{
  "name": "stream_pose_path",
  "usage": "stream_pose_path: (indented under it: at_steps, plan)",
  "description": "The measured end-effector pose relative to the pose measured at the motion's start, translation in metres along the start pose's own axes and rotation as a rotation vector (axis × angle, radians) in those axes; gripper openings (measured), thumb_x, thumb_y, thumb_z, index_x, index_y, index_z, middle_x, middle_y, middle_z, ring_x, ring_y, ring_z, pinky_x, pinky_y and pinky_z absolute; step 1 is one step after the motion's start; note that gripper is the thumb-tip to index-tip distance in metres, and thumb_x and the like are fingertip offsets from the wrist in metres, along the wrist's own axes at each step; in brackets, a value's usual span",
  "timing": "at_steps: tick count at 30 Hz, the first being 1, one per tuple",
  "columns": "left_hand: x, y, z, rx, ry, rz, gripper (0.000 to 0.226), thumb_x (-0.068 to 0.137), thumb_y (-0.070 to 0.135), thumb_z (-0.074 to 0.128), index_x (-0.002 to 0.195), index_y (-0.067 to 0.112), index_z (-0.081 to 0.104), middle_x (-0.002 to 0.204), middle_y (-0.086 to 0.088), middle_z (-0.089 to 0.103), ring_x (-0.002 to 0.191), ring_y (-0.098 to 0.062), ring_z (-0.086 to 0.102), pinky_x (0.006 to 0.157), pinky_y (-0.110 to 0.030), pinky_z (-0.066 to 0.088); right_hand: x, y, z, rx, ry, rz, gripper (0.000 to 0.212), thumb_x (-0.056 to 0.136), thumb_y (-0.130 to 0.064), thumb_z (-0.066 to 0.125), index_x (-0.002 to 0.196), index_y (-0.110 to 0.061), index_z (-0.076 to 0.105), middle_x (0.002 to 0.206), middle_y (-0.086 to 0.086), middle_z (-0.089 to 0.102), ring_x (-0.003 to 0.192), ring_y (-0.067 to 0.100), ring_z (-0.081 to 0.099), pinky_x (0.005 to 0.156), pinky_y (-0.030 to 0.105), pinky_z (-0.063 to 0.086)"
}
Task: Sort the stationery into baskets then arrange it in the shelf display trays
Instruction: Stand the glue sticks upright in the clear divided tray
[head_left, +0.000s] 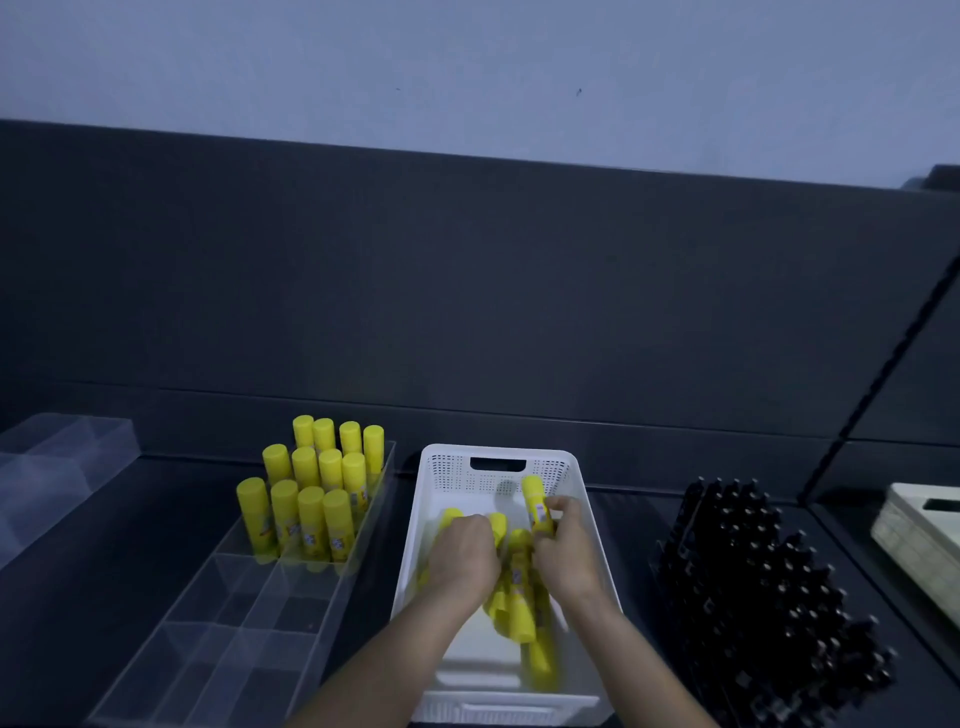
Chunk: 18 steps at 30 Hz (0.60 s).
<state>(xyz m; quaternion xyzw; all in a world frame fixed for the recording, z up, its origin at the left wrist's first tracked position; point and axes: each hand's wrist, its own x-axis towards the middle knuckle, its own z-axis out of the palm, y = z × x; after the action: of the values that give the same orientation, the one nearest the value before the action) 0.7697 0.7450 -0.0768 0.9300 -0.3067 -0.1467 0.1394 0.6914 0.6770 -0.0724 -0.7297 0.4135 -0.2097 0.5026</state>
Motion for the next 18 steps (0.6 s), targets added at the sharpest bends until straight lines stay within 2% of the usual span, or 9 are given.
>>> stream_pose_path:
  at_steps: [4,5,7,10,11,13,14,16,18]
  plan:
    - [-0.003,0.007,0.004,0.129,0.004,0.088,0.025,0.089,0.001,0.042,0.109,0.006,0.057,0.120,-0.013,0.059,0.113,-0.031,0.055,0.086,-0.037,0.045,-0.016,0.000,-0.013,-0.095,0.026,-0.102,0.036,0.089,0.000,0.042,0.121,-0.016,0.045,0.107,0.002,0.059,0.076,0.027,0.059,0.068,0.028,0.050]
    - [-0.004,0.009,0.005,0.157,0.008,0.115,0.027,0.089,0.001,0.041,0.110,0.006,0.057,0.121,-0.013,0.059,0.115,-0.031,0.054,0.088,-0.037,0.045,-0.022,0.000,-0.016,-0.115,0.029,-0.123,0.036,0.089,0.001,0.043,0.121,-0.014,0.046,0.109,0.003,0.059,0.076,0.025,0.059,0.069,0.024,0.048]
    - [-0.003,0.011,0.005,0.129,-0.003,0.108,0.025,0.090,0.005,0.043,0.110,0.008,0.058,0.120,-0.012,0.060,0.114,-0.030,0.055,0.087,-0.035,0.045,-0.033,0.001,-0.024,-0.137,0.027,-0.164,0.034,0.089,0.003,0.043,0.119,-0.013,0.047,0.101,0.001,0.057,0.068,0.010,0.055,0.056,0.009,0.038]
    - [0.002,0.006,-0.002,-0.232,-0.027,0.001,0.006,0.083,0.018,0.062,0.086,0.013,0.062,0.089,-0.006,0.066,0.087,-0.026,0.061,0.066,-0.028,0.047,-0.043,0.006,-0.030,-0.083,0.020,-0.187,0.032,0.089,0.004,0.045,0.115,-0.015,0.049,0.091,-0.005,0.057,0.075,0.010,0.054,0.059,0.010,0.037]
    - [0.004,0.003,-0.004,-0.401,-0.035,-0.026,0.009,0.078,0.017,0.068,0.075,0.014,0.060,0.074,-0.003,0.061,0.074,-0.024,0.058,0.057,-0.026,0.044,-0.045,0.007,-0.030,-0.042,0.014,-0.180,0.030,0.089,0.003,0.046,0.110,-0.017,0.050,0.087,-0.008,0.058,0.076,0.010,0.055,0.060,0.008,0.039]
    - [0.001,-0.004,-0.010,-0.728,-0.049,-0.036,0.015,0.073,0.008,0.072,0.067,0.013,0.059,0.059,-0.002,0.057,0.058,-0.021,0.056,0.052,-0.023,0.043,-0.046,0.008,-0.030,0.091,0.002,-0.140,0.027,0.089,0.004,0.047,0.098,-0.022,0.051,0.085,-0.011,0.059,0.078,0.012,0.057,0.065,0.008,0.043]
    - [-0.003,-0.007,-0.015,-0.865,-0.057,-0.029,0.016,0.073,0.002,0.072,0.066,0.011,0.061,0.055,-0.001,0.059,0.052,-0.018,0.058,0.051,-0.022,0.045,-0.046,0.009,-0.030,0.185,-0.005,-0.109,0.026,0.090,0.004,0.047,0.095,-0.021,0.053,0.084,-0.008,0.060,0.077,0.015,0.057,0.068,0.014,0.046]
    - [-0.016,-0.012,-0.026,-1.102,-0.082,-0.014,0.013,0.074,-0.005,0.071,0.070,0.005,0.064,0.053,-0.003,0.062,0.044,-0.014,0.060,0.047,-0.021,0.049,-0.046,0.009,-0.030,0.417,-0.055,-0.019,0.022,0.091,0.005,0.047,0.099,-0.012,0.058,0.077,0.003,0.060,0.067,0.017,0.055,0.069,0.037,0.049]
    - [-0.028,-0.017,-0.037,-1.242,-0.102,0.013,0.007,0.075,-0.007,0.068,0.081,-0.003,0.066,0.064,-0.013,0.065,0.052,-0.022,0.063,0.051,-0.028,0.054,-0.047,0.007,-0.032,0.648,-0.147,0.042,0.024,0.089,0.010,0.043,0.100,-0.004,0.059,0.073,0.010,0.057,0.060,0.019,0.050,0.066,0.041,0.045]
